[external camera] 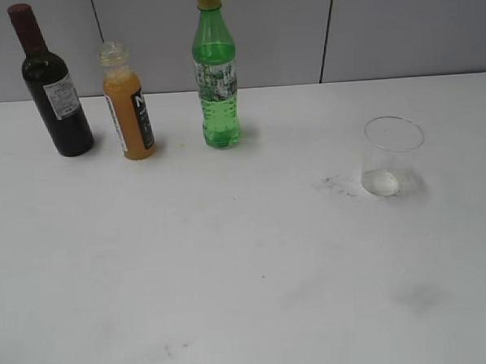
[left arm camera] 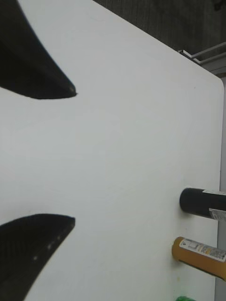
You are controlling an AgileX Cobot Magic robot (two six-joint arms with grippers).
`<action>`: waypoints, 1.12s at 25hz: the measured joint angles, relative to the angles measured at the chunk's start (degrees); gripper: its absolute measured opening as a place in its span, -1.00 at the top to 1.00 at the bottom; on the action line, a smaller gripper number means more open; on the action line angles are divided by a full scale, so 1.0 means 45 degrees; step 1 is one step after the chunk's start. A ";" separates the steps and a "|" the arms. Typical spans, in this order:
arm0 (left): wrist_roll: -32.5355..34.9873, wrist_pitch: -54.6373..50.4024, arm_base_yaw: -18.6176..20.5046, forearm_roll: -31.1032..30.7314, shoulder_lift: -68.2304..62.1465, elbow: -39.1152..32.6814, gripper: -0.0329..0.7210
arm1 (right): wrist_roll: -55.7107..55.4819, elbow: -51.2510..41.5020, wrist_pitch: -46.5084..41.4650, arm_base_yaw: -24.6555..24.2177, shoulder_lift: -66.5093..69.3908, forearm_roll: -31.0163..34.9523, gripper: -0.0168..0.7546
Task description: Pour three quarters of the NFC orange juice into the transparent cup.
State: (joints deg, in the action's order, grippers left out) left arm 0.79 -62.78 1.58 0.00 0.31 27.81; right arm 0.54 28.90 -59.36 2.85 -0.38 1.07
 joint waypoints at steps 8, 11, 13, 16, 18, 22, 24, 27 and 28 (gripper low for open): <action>0.0000 0.0000 0.0000 0.0000 0.0000 0.0000 -0.64 | 0.0000 0.0000 0.0000 0.0000 0.0000 0.0013 -0.39; 0.0000 0.0000 0.0000 0.0000 0.0000 0.0000 -0.64 | 0.0000 0.0000 0.0000 0.0000 0.0000 0.0013 -0.39; 0.0000 0.0000 0.0000 0.0000 0.0000 0.0000 -0.64 | 0.0000 0.0000 0.0000 0.0000 0.0000 0.0013 -0.39; 0.0000 0.0000 0.0000 0.0000 0.0000 0.0000 -0.64 | 0.0000 0.0000 0.0000 0.0000 0.0000 0.0013 -0.39; 0.0000 0.0000 0.0000 0.0000 0.0000 0.0000 -0.64 | 0.0000 0.0000 0.0000 0.0000 0.0000 0.0024 -0.39; 0.0000 0.0000 0.0000 0.0000 0.0000 0.0000 -0.64 | 0.0000 0.0000 0.0000 0.0000 0.0000 0.0133 -0.39; 0.0000 0.0000 0.0000 0.0000 0.0000 0.0000 -0.64 | 0.0000 0.0000 0.0000 0.0000 0.0000 0.0243 -0.39; 0.0000 0.0000 0.0000 0.0000 0.0000 0.0000 -0.64 | 0.0000 0.0000 0.0000 0.0000 0.0000 0.0378 -0.39; 0.0000 0.0000 0.0000 0.0000 0.0000 0.0000 -0.64 | 0.0000 0.0000 0.0000 0.0000 0.0000 0.0412 -0.39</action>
State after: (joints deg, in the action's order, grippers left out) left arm 0.79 -62.78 1.58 0.00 0.31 27.81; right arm 0.54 28.90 -59.36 2.85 -0.38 2.93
